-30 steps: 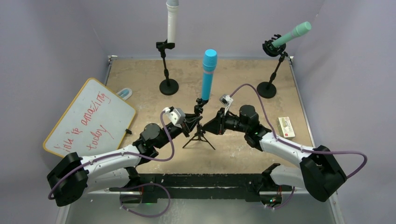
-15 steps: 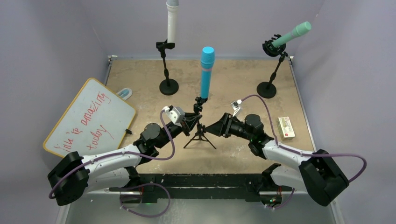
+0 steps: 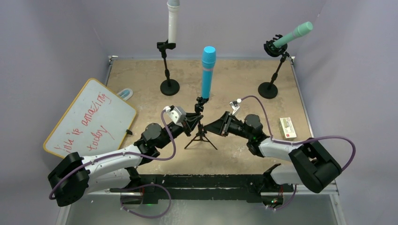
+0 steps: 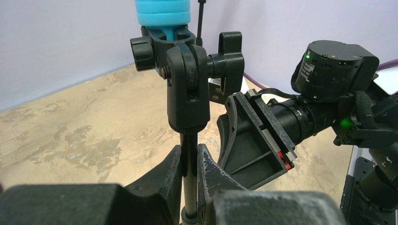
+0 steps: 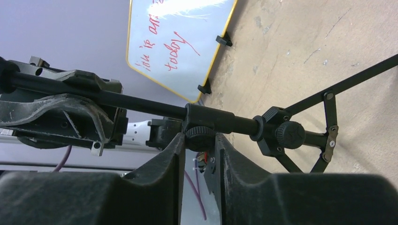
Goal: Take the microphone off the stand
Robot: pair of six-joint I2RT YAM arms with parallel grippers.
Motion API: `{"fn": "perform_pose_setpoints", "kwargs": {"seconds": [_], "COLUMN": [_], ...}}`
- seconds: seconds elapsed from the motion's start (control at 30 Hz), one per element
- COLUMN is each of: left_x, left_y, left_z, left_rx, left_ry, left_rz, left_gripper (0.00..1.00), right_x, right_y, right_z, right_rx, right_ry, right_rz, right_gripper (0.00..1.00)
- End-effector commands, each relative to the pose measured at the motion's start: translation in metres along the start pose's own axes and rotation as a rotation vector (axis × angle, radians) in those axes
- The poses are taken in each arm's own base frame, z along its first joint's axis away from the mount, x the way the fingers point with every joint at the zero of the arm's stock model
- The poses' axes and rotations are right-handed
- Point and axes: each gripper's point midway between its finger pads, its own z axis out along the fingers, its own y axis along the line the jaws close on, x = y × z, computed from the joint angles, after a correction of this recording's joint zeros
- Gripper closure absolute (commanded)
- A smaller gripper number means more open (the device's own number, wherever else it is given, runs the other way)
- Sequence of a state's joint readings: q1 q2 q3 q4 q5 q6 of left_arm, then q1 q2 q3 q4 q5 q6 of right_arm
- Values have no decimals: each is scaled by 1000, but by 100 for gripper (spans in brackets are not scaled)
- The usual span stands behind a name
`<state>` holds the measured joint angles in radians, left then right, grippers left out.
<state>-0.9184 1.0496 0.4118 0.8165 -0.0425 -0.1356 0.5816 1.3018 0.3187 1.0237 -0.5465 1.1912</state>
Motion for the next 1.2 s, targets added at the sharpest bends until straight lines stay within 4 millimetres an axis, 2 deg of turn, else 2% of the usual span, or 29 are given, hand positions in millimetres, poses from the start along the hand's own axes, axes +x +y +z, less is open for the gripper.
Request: {"fn": "perform_pose_setpoints", "kwargs": {"seconds": [0.0,0.13,0.33,0.47,0.53,0.63,0.7,0.8,0.97,1.07,1.17], "left_x": [-11,-13,-13,-13,-13,-14,-14,-14,-13,-11,-11], "left_y": [6,7,5,4,4,5,5,5,5,5,5], "left_z": [5,5,10,12,12,12,11,10,10,10,9], "left_rx": [-36,-41,-36,-36,-36,-39,-39,-40,-35,-35,-35], "left_ry": [-10,-14,-5,-3,0,3,6,9,13,16,16], "left_rz": [2,2,-17,-23,-23,-19,-13,-7,-5,-5,-5], "left_gripper": [100,100,100,100,100,100,100,100,100,100,100], "right_x": [0,0,-21,-26,-27,-20,-20,-30,-21,-18,-17], "right_y": [17,23,4,-4,-8,-4,-3,-7,26,32,29], "right_z": [-3,-2,-1,-1,-1,-3,-7,-15,-15,-13,-7], "right_rx": [-78,-100,25,60,82,67,93,160,-42,-91,-87], "right_ry": [1,28,38,56,62,64,13,-106,-132,-116,-95], "right_rz": [-43,-237,-718,-846,-837,-735,-576,-352,-166,-116,-101], "right_gripper": [76,81,80,78,75,60,48,35,37,40,45]}}
